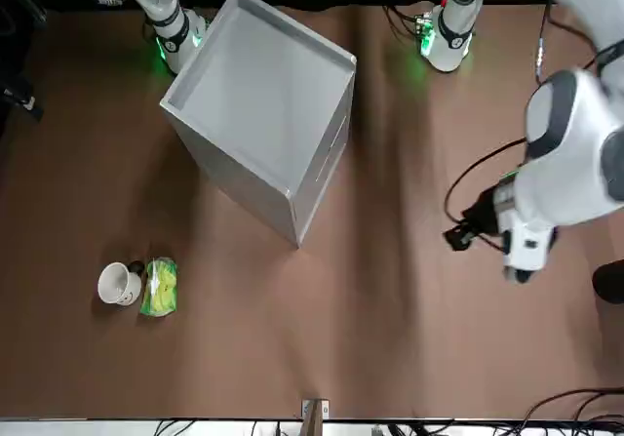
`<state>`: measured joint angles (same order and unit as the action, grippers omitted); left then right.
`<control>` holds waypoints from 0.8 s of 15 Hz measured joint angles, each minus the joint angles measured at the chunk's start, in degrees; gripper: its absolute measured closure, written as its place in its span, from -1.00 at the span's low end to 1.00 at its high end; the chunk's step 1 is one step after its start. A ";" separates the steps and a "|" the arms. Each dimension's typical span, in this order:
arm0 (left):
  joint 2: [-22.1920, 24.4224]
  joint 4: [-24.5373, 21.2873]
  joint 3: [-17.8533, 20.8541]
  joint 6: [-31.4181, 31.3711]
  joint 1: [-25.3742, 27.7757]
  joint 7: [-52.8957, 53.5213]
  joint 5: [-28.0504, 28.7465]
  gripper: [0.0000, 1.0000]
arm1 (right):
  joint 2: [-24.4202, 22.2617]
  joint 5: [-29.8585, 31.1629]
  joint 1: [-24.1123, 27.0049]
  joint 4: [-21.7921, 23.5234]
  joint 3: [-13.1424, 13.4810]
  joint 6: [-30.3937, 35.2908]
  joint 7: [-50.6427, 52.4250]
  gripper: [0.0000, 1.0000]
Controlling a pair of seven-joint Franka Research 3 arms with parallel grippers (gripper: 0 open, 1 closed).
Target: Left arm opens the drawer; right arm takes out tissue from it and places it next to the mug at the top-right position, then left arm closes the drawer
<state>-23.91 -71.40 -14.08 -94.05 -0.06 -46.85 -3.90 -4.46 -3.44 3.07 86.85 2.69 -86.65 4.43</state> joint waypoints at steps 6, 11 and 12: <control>8.85 -0.03 0.02 3.98 7.12 34.26 0.80 -0.78 | 0.04 3.35 -0.87 0.14 -0.39 2.57 -0.08 -1.00; 13.86 -1.52 -0.06 5.24 9.33 41.21 1.72 -0.99 | 0.06 3.51 -1.28 0.27 -0.38 2.01 -0.78 -1.00; 14.91 -2.77 -0.35 4.66 9.14 41.21 3.00 -0.99 | 0.06 3.30 -1.25 0.38 -0.32 1.93 -0.86 -1.00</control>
<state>-9.00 -74.18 -14.43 -89.40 9.07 -5.64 -0.91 -4.41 -0.13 1.81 87.23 2.38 -84.72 3.57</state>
